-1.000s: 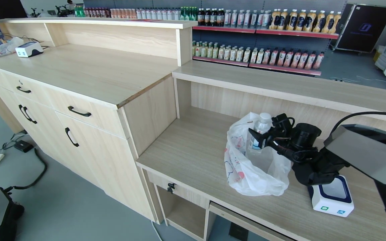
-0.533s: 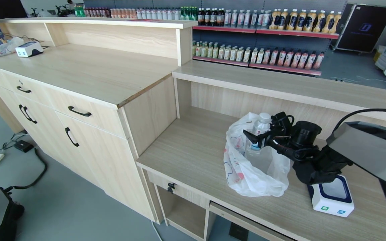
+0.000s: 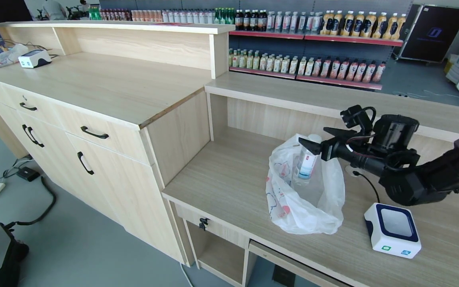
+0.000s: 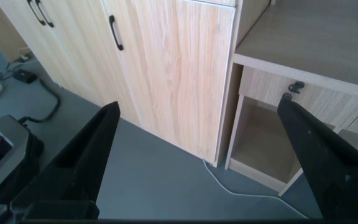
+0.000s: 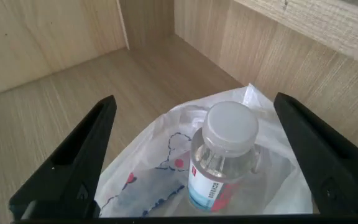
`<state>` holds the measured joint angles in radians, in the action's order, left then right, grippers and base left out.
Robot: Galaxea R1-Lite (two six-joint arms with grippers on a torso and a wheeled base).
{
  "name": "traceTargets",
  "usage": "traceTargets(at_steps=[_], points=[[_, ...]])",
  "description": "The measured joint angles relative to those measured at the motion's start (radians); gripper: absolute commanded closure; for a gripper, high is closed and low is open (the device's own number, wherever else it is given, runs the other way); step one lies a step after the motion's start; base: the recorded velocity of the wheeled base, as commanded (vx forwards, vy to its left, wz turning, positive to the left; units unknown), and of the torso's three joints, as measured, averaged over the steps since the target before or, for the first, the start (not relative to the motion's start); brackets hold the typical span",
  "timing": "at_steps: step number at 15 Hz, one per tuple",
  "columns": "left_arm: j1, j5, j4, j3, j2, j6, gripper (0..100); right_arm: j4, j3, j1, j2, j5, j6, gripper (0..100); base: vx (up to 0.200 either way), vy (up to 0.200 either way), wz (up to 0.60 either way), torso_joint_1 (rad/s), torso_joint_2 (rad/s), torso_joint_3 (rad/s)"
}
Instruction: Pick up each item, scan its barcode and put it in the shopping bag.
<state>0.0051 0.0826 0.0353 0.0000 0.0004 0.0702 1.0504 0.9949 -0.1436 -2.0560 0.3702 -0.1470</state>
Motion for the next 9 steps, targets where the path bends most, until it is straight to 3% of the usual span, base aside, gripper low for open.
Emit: traceTargets(at_steps=[3, 6, 7, 9], points=[[0.000, 0.000, 0.000, 0.000, 0.000, 0.000, 0, -0.209, -0.149, -0.013, 0.300, -0.001, -0.150, 0, 0.000, 0.000, 0.00, 0.000, 0.00, 0.000], [0.001, 0.000, 0.000, 0.000, 0.000, 0.000, 0, -0.387, -0.272, 0.066, 0.538, -0.003, -0.439, 0, 0.000, 0.000, -0.60, -0.004, 0.00, 0.005], [0.000, 0.000, 0.000, 0.000, 0.000, 0.000, 0, -0.400, -0.283, 0.095, 0.588, -0.012, -0.461, 0, 0.000, 0.000, -0.60, 0.002, 0.00, 0.002], [0.001, 0.000, 0.000, 0.000, 0.000, 0.000, 0, -0.431, -0.266, 0.138, 0.658, -0.129, -0.439, 0, 0.000, 0.000, -0.60, 0.002, 0.00, 0.005]])
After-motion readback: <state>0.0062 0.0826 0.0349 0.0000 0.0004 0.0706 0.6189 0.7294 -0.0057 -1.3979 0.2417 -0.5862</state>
